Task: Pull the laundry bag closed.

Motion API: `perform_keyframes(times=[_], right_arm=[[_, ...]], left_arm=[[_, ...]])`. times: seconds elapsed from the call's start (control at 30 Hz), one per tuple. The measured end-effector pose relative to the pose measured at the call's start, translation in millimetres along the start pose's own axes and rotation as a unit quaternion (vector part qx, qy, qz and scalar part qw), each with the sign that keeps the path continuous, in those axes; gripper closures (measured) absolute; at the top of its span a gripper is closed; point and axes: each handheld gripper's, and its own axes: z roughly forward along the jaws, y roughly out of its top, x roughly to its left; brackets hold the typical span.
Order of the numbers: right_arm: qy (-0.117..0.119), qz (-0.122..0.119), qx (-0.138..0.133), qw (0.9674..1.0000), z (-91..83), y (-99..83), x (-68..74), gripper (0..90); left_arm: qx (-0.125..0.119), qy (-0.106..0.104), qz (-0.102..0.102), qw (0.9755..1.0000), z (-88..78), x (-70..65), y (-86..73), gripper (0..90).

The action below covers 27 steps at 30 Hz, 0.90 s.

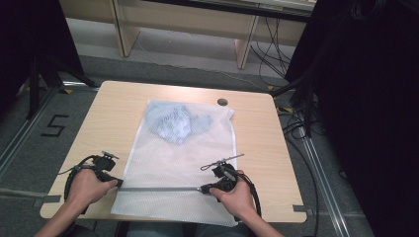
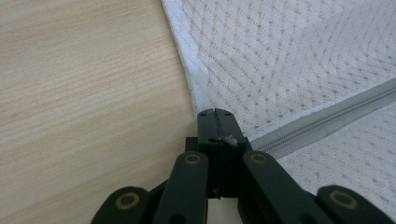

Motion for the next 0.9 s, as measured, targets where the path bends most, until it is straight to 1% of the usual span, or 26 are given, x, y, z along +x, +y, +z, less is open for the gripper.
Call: perform_keyframes(times=[0.03, 0.1, 0.13, 0.2, 0.23, 0.27, 0.33, 0.37, 0.43, 0.47, 0.57, 0.6, 0.63, 0.67, 0.73, 0.77, 0.8, 0.9], right_arm=[[0.001, 0.016, 0.007, 0.9998, -0.9, -0.6, 1.8, 87.0], [-0.002, 0.013, 0.007, 0.9999, -1.4, -1.6, 0.4, 87.0], [-0.001, 0.006, 0.001, 1.0000, -1.1, -2.0, -1.1, 87.0], [-0.003, 0.012, 0.004, 0.9999, -2.5, -2.5, -1.9, 87.1], [-0.003, 0.012, 0.004, 0.9999, -2.5, -2.5, -1.9, 87.1], [-0.003, 0.018, 0.007, 0.9998, -3.6, -2.8, -2.4, 87.1], [-0.003, 0.011, 0.001, 0.9999, -3.9, -3.8, -4.2, 87.1], [-0.004, 0.010, 0.003, 0.9999, -4.2, -4.3, -4.5, 87.1], [-0.004, 0.017, 0.005, 0.9998, -4.7, -4.9, -5.0, 87.0], [-0.001, 0.014, 0.002, 0.9999, -4.7, -5.0, -6.0, 87.0], [-0.004, 0.014, 0.001, 0.9999, -6.5, -5.1, -7.8, 87.0], [-0.003, 0.027, 0.005, 0.9996, -7.6, -5.5, -6.9, 87.1], [-0.005, 0.018, 0.002, 0.9998, -7.7, -5.8, -8.8, 87.0], [-0.004, 0.021, 0.006, 0.9997, -8.3, -6.3, -9.3, 87.0], [-0.005, 0.022, 0.003, 0.9997, -8.2, -7.2, -10.0, 87.0], [-0.004, 0.020, 0.003, 0.9998, -8.3, -7.2, -10.6, 87.0], [-0.006, 0.021, 0.001, 0.9998, -8.7, -7.4, -11.2, 87.0], [-0.004, 0.017, 0.000, 0.9998, -10.0, -7.3, -12.8, 87.0]], left_arm=[[0.002, 0.000, 0.003, 1.0000, -0.4, 0.4, 0.1, 89.9], [0.002, -0.001, 0.003, 1.0000, -0.3, 0.3, 0.0, 89.9], [-0.006, 0.001, -0.007, 1.0000, 0.8, -1.2, -0.2, 89.9], [-0.007, 0.000, -0.008, 0.9999, 0.9, -1.2, -0.2, 89.9], [-0.007, 0.000, -0.008, 0.9999, 0.9, -1.2, -0.2, 90.0], [0.000, 0.000, 0.000, 1.0000, 0.1, -0.1, 0.0, 90.0], [-0.006, 0.000, -0.007, 1.0000, 0.8, -1.2, -0.1, 89.9], [0.001, 0.000, 0.002, 1.0000, -0.2, 0.2, 0.1, 89.9], [-0.001, -0.001, -0.002, 1.0000, 0.2, -0.4, 0.0, 89.9], [-0.006, 0.000, -0.008, 0.9999, 0.9, -1.3, -0.1, 89.9], [-0.006, 0.000, -0.007, 1.0000, 0.8, -1.2, -0.1, 89.9], [-0.005, 0.000, -0.007, 1.0000, 0.8, -1.2, 0.0, 89.9], [-0.006, 0.000, -0.008, 0.9999, 0.9, -1.4, -0.1, 89.9], [-0.002, -0.001, -0.004, 1.0000, 0.4, -0.8, 0.0, 89.9], [-0.001, 0.001, -0.002, 1.0000, 0.2, -0.5, 0.1, 89.9], [-0.001, 0.001, -0.002, 1.0000, 0.2, -0.5, 0.1, 89.9], [-0.006, 0.001, -0.007, 1.0000, 0.9, -1.2, 0.0, 90.0], [-0.005, 0.001, -0.006, 1.0000, 0.8, -1.1, 0.0, 89.9]])
